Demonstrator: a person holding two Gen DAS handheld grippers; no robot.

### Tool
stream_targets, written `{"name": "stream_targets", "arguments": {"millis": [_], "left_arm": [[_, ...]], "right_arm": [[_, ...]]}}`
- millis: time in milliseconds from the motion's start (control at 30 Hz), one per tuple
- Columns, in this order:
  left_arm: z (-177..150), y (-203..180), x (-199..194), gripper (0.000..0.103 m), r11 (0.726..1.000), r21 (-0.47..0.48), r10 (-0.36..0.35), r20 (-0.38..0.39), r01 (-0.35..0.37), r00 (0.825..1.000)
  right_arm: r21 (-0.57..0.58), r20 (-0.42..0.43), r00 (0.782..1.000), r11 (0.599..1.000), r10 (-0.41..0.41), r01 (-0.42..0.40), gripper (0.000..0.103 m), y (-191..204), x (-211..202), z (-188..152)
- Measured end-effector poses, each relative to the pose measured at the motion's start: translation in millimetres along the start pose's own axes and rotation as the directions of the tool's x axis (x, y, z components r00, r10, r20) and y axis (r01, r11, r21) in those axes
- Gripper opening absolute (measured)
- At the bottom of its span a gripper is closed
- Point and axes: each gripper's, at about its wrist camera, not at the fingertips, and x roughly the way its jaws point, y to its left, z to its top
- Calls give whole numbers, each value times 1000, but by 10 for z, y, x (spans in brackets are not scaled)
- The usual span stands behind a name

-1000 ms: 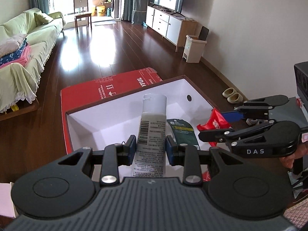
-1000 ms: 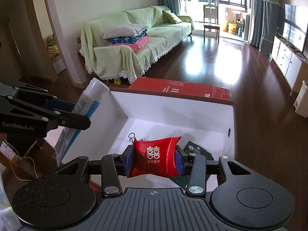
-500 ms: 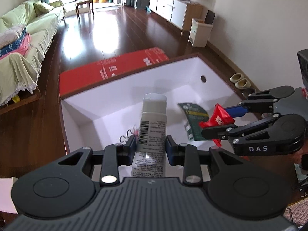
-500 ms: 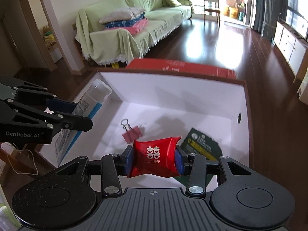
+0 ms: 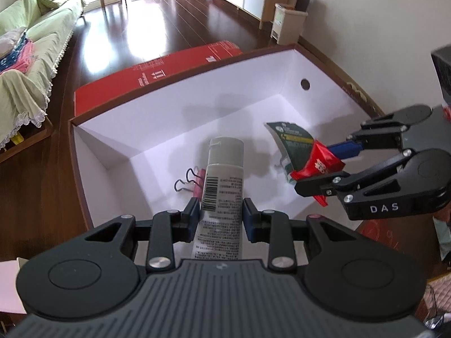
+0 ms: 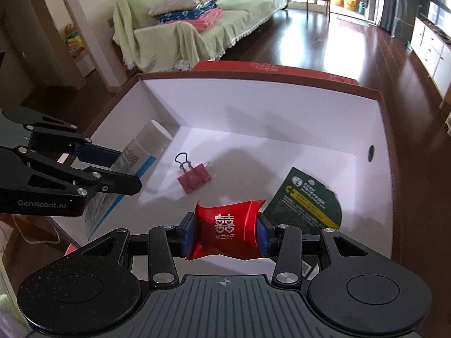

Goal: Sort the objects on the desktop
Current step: 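Carry the tube and red packet into the box and open the right tool, then open the left tool to drop the white tube while both tools withdraw from the box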

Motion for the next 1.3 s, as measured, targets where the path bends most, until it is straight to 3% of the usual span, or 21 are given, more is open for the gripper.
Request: {"name": "stream_targets", "arguments": {"millis": [400,800,867,933,1067,1300], "left_arm": [[-74,-3,280,28,995,91,-17,-100,26,995],[-87,-42,487,29,993,116,-15,-169,34,986],[-91,-48,510,29,993,118,-9,-176,30,984],[-93,-56,520,29,992,120,-4,-173,25,985],[-66,-75,502,42,992,126,-3,-159,24,987],[-55,-111,410,50,994,109,6,-146,10,989]], "right_arm": [[-111,-125,992,993,20,-34,43,98,249,61],[-93,-266,964,996,-17,-8,43,77,505,95],[-76,-271,962,997,-16,-5,50,62,513,108],[-67,-268,963,998,-39,22,77,50,511,114],[-47,-261,965,999,-31,19,77,17,469,94],[-16,-241,970,999,-41,38,77,-3,303,23]]}}
